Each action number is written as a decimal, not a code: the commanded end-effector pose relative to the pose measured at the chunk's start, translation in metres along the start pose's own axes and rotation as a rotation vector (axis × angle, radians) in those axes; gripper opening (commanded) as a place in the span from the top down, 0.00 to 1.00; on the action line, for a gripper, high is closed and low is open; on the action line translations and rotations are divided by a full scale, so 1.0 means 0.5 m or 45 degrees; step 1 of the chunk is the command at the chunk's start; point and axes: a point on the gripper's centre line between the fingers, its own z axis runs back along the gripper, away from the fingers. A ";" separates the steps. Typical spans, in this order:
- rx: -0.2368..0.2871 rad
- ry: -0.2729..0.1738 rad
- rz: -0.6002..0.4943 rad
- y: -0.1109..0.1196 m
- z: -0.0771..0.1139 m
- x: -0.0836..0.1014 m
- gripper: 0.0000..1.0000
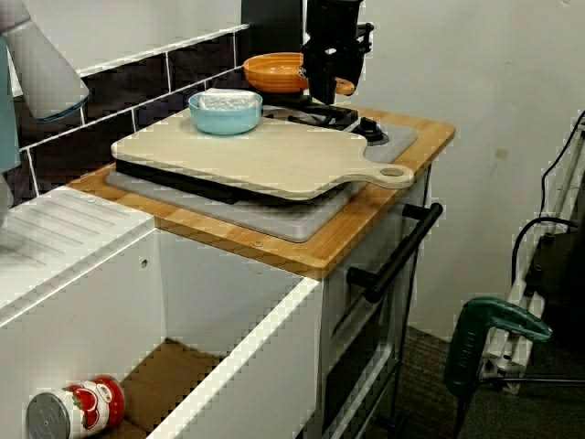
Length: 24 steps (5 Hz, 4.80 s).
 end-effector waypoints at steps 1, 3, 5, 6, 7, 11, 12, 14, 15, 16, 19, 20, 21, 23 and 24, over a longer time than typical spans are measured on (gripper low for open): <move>-0.016 -0.143 -0.014 0.008 0.086 0.032 1.00; -0.038 -0.164 -0.003 0.016 0.126 0.024 1.00; -0.057 -0.196 0.045 0.055 0.161 -0.004 1.00; -0.053 -0.215 0.063 0.083 0.177 -0.032 1.00; -0.051 -0.219 0.105 0.116 0.174 -0.059 1.00; -0.017 -0.226 0.150 0.145 0.159 -0.108 1.00; -0.029 -0.220 0.163 0.163 0.158 -0.118 1.00; 0.022 -0.214 0.225 0.217 0.144 -0.148 1.00; 0.025 -0.216 0.241 0.234 0.143 -0.156 1.00; 0.062 -0.223 0.260 0.247 0.133 -0.180 1.00; 0.106 -0.209 0.318 0.284 0.109 -0.215 1.00; 0.113 -0.201 0.327 0.286 0.102 -0.219 1.00; 0.119 -0.189 0.345 0.286 0.094 -0.222 0.70; 0.105 -0.188 0.343 0.286 0.094 -0.220 0.00; 0.105 -0.190 0.345 0.287 0.093 -0.218 0.00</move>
